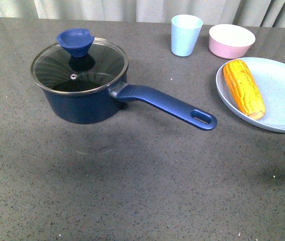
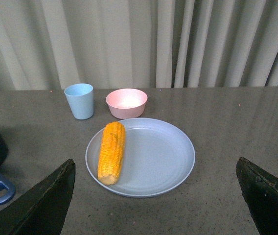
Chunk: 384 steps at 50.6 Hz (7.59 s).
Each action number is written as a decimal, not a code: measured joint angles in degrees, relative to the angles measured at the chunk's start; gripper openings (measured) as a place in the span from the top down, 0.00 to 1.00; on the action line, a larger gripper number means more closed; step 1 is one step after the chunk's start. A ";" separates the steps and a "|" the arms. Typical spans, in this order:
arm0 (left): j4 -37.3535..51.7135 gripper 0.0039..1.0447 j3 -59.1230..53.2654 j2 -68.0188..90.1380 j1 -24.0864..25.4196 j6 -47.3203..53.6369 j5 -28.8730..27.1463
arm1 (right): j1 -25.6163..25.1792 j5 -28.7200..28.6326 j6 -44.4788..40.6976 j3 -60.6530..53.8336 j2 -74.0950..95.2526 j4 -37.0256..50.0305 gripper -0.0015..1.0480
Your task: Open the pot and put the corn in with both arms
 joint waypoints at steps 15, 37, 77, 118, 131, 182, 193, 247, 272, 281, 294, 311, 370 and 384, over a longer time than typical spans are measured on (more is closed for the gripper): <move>31.69 0.08 12.87 44.85 -6.38 -2.58 1.22 | 0.00 0.00 0.00 0.00 0.00 0.00 0.09; 37.66 0.08 23.93 64.41 -13.99 -4.83 -1.66 | 0.00 0.00 0.00 0.00 0.00 0.00 0.09; 38.77 0.08 37.66 80.13 -16.59 -3.13 -4.72 | 0.00 0.00 0.00 0.00 0.00 0.00 0.09; 36.74 0.08 45.22 88.30 -17.84 -0.48 -8.37 | 0.00 0.00 0.00 0.00 0.00 0.00 0.09; 36.30 0.18 45.35 88.72 -18.12 -0.04 -9.64 | 0.00 0.00 0.00 0.00 0.00 0.00 0.09; 38.80 0.44 35.28 75.76 -0.96 -1.64 -13.27 | 0.00 0.00 0.00 0.00 0.00 0.00 0.09; 43.78 0.44 32.92 81.00 3.63 -1.81 -13.53 | 0.00 0.00 0.00 0.00 0.00 0.00 0.09; 59.06 0.44 30.67 97.85 2.10 -3.04 -13.64 | 0.00 0.00 0.02 0.00 0.00 0.00 0.09; 61.75 0.39 30.27 99.93 1.55 -3.52 -13.40 | 0.00 0.00 0.02 0.00 0.00 0.00 0.09; 63.56 0.07 27.04 98.82 1.53 -4.92 -13.25 | 0.00 0.00 0.02 0.00 0.00 0.00 0.09; 65.22 0.08 14.71 85.44 1.99 -7.30 -12.17 | 0.00 0.00 0.02 0.00 0.00 0.00 0.09; 68.46 0.23 3.80 67.38 1.29 -2.05 -8.63 | 0.00 0.00 0.02 0.00 0.00 0.00 0.09; 28.79 0.99 -7.85 4.94 0.59 7.21 -7.65 | 0.00 0.00 0.02 0.00 0.00 0.00 0.09; 19.06 0.99 -7.85 -5.38 0.59 7.21 -7.67 | 0.00 0.00 0.02 0.00 0.00 0.00 0.09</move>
